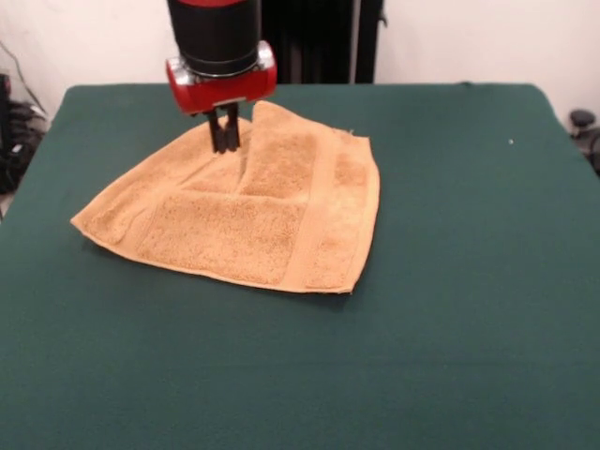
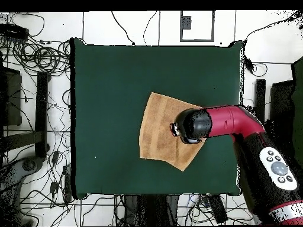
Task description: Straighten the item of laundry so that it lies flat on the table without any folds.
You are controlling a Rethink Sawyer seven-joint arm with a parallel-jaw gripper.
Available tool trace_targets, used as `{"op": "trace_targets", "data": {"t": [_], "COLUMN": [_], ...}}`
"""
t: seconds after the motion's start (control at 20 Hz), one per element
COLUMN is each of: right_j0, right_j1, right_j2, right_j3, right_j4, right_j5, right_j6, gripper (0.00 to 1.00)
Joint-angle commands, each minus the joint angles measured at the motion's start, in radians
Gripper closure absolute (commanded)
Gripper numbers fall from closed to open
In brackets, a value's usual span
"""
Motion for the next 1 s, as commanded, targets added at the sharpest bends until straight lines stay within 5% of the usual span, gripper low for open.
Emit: {"op": "trace_targets", "data": {"t": [0.05,1.0], "right_j0": [0.093,0.3], "right_j1": [0.031,-0.006], "right_j2": [-0.043,-0.211], "right_j3": [0.138,0.215], "right_j4": [0.067,0.18], "right_j5": [-0.118,-0.267], "right_j6": [0.234,0.329], "gripper": [1.0,1.0]}}
